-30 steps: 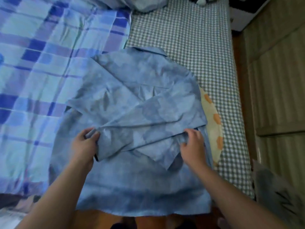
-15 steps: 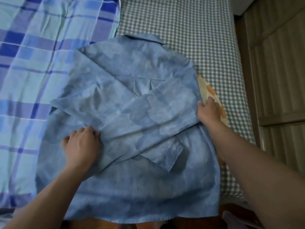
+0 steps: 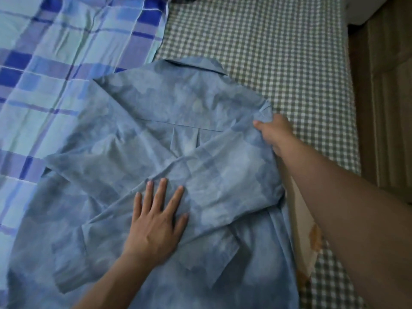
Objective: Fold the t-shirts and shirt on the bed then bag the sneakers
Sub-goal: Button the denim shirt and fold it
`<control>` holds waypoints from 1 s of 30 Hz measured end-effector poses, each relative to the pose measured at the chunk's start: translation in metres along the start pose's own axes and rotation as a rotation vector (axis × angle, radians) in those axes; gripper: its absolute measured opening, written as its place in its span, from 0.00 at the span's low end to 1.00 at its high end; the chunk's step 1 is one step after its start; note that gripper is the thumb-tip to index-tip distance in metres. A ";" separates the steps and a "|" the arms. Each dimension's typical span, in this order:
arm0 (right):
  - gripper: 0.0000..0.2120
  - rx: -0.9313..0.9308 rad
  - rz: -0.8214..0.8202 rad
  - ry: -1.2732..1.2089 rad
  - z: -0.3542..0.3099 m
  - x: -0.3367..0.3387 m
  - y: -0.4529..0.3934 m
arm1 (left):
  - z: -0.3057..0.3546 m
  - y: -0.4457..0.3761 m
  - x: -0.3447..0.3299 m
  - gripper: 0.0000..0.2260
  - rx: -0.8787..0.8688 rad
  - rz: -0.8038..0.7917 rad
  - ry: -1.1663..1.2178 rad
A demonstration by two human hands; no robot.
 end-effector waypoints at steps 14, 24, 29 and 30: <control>0.16 -0.117 0.167 -0.066 0.057 0.072 -0.003 | -0.160 -0.106 0.073 0.32 0.777 0.160 0.226; 0.10 -0.221 0.265 -0.247 0.074 0.074 0.035 | -0.175 -0.209 0.166 0.08 0.588 0.296 -0.068; 0.09 -0.364 0.094 -0.734 0.118 0.018 0.124 | -0.091 -0.323 0.238 0.22 0.457 0.543 0.119; 0.09 -0.428 0.063 -0.750 0.131 0.010 0.142 | -0.053 -0.324 0.226 0.26 0.372 0.492 0.138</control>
Point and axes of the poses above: each hand's wrist, its own y-axis away from the middle knuckle, its own x-axis out of the back of the hand, z = x × y, the point moved 7 cm from there along -y, towards the middle knuckle
